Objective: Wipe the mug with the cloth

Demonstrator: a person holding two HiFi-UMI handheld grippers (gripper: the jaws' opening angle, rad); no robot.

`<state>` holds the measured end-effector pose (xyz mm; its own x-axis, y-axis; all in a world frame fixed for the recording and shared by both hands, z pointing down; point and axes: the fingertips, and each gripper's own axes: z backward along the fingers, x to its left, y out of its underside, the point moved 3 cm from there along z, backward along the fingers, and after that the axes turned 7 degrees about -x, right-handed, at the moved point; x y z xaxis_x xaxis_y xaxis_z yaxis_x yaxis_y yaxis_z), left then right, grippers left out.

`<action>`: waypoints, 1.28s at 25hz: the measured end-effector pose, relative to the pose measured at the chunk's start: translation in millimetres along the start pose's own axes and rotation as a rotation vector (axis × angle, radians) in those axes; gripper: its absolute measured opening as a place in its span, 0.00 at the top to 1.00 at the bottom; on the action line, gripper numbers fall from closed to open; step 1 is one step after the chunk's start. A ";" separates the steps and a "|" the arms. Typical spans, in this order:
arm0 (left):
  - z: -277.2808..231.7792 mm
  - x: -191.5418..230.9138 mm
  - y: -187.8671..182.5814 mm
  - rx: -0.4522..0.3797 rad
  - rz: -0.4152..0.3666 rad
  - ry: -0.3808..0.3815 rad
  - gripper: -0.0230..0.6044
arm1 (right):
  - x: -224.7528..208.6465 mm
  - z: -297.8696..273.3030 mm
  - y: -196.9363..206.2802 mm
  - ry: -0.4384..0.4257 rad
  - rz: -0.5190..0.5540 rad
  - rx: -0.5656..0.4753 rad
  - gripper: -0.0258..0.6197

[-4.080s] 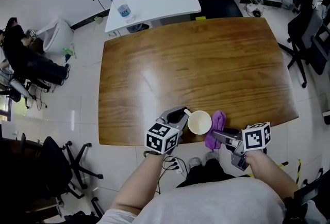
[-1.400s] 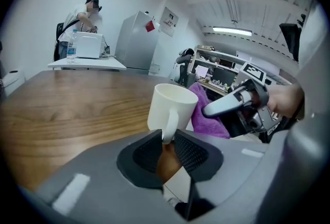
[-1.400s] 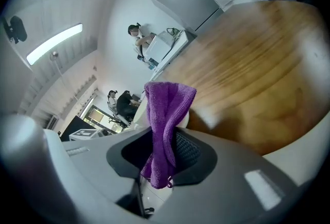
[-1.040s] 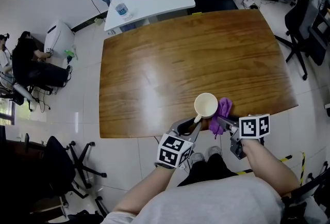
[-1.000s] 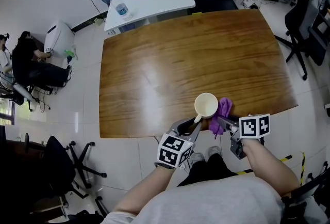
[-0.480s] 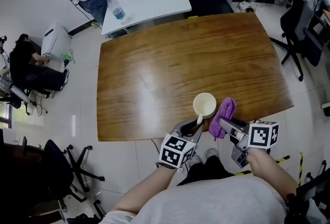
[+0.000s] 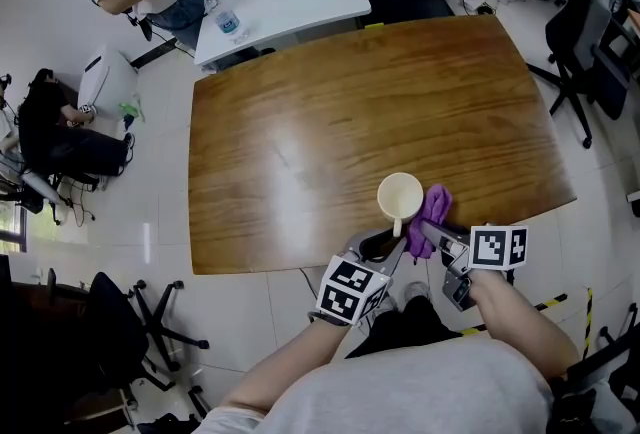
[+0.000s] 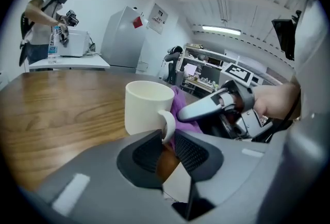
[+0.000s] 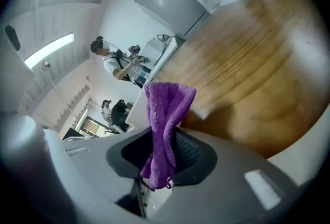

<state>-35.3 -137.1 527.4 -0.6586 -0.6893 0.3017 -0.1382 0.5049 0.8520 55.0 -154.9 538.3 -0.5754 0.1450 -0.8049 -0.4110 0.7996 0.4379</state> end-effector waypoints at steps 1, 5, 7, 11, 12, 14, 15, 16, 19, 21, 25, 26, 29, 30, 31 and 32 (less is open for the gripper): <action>-0.3 0.3 0.3 0.002 -0.004 0.004 0.85 | -6.0 -2.1 1.9 0.015 0.002 0.008 0.79; -1.8 0.2 3.1 0.010 -0.015 0.023 0.84 | -19.4 -7.2 8.0 0.052 -0.001 0.021 0.79; -2.6 1.5 3.8 0.015 -0.023 0.029 0.84 | -20.7 -9.0 8.2 0.059 -0.003 0.021 0.79; -0.9 -0.2 2.2 -0.001 -0.037 0.055 0.85 | -18.1 -7.5 7.0 0.066 0.002 0.007 0.79; 0.8 -0.5 1.6 -0.016 -0.032 0.067 0.86 | -15.5 -5.8 6.5 0.066 0.008 -0.001 0.79; 4.1 0.6 1.9 -0.039 -0.012 0.087 0.86 | -8.7 0.2 4.4 0.066 0.037 -0.020 0.79; 6.0 1.7 3.1 -0.044 -0.004 0.093 0.84 | -4.6 4.4 3.4 0.067 0.060 -0.030 0.79; 9.0 3.0 4.5 -0.049 0.001 0.096 0.82 | 0.2 9.4 3.0 0.068 0.089 -0.040 0.79; 24.5 7.9 7.1 -0.072 0.015 0.089 0.81 | 21.8 27.0 5.7 0.052 0.173 -0.063 0.79; 36.8 9.4 3.5 -0.101 0.021 0.065 0.81 | 37.5 41.0 8.4 0.022 0.222 -0.073 0.79; 68.3 -19.8 -11.8 -0.181 0.023 0.021 0.89 | 67.5 79.7 19.5 -0.068 0.331 -0.079 0.79; 76.8 -33.5 -15.2 -0.196 0.015 0.022 0.91 | 76.7 90.7 24.1 -0.099 0.365 -0.079 0.79; 99.4 -83.7 -18.8 -0.219 0.012 0.065 0.96 | 102.2 126.6 42.4 -0.189 0.494 -0.071 0.79; 106.6 -103.1 -15.9 -0.219 0.033 0.090 0.96 | 108.8 140.3 50.6 -0.219 0.536 -0.063 0.79; 114.4 -123.5 -11.4 -0.221 0.062 0.114 0.96 | 114.2 155.4 60.6 -0.248 0.573 -0.054 0.79; 123.3 -144.9 -6.2 -0.229 0.088 0.129 0.96 | 118.3 172.6 72.2 -0.271 0.609 -0.046 0.79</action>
<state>-30.1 23.7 425.6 -0.5587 -0.7162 0.4183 0.0960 0.4451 0.8903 79.3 20.6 405.6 -0.5189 0.7087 -0.4779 -0.1020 0.5038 0.8578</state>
